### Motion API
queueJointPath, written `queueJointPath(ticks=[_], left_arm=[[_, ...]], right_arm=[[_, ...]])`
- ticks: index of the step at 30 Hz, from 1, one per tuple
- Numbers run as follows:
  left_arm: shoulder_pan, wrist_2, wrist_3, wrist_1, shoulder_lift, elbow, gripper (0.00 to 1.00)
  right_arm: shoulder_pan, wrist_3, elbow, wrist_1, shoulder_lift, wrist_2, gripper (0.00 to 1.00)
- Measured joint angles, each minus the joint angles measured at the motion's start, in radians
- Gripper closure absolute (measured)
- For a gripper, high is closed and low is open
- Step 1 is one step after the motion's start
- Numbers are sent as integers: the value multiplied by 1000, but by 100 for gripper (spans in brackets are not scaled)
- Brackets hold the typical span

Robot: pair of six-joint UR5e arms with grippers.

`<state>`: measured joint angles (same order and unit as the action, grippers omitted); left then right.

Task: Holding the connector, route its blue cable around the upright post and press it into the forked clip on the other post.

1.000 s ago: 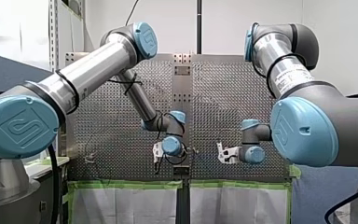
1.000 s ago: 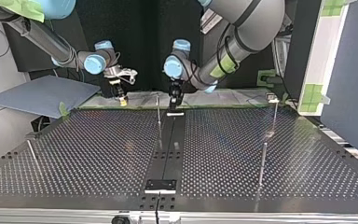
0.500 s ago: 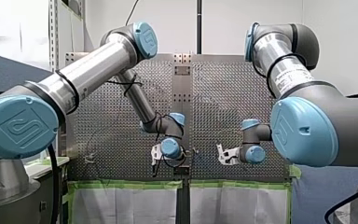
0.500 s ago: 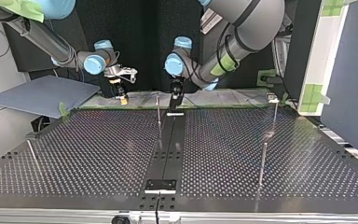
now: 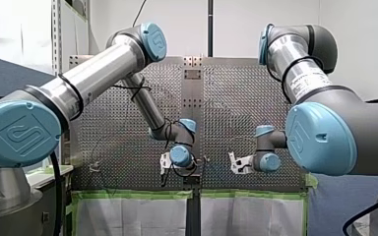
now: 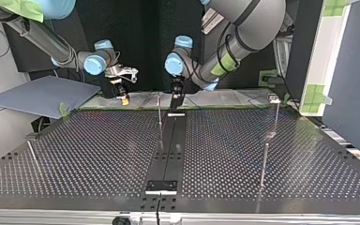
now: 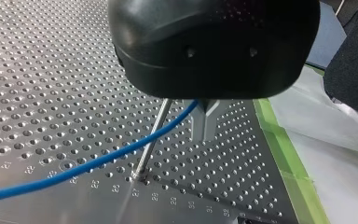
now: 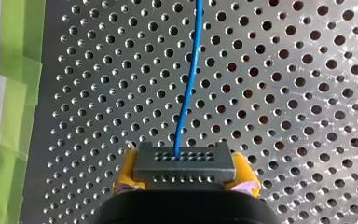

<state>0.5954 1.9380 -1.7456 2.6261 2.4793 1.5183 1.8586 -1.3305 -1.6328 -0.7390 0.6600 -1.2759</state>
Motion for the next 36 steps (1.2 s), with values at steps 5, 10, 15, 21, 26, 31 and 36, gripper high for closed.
queueJointPath(ticks=[5,10,15,21,26,31,36], left_arm=[[2,1,0,0,0,0,100],[4,2,-1,-18,0,0,100],[3,1,-2,-36,4,0,100],[-4,-5,-14,-52,37,0,100],[-14,-20,-28,-70,45,-10,100],[-27,-33,-37,-76,47,-22,100],[-39,-42,-38,-72,47,-44,100]], right_arm=[[-1,0,0,1,0,4,100],[-1,-6,0,-1,-1,1,100],[-1,-20,0,-10,-2,4,100],[0,-39,0,-31,-5,7,100],[-2,-57,0,-52,-7,9,100],[-9,-73,0,-71,-8,9,100],[-18,-90,1,-88,-8,9,100]])
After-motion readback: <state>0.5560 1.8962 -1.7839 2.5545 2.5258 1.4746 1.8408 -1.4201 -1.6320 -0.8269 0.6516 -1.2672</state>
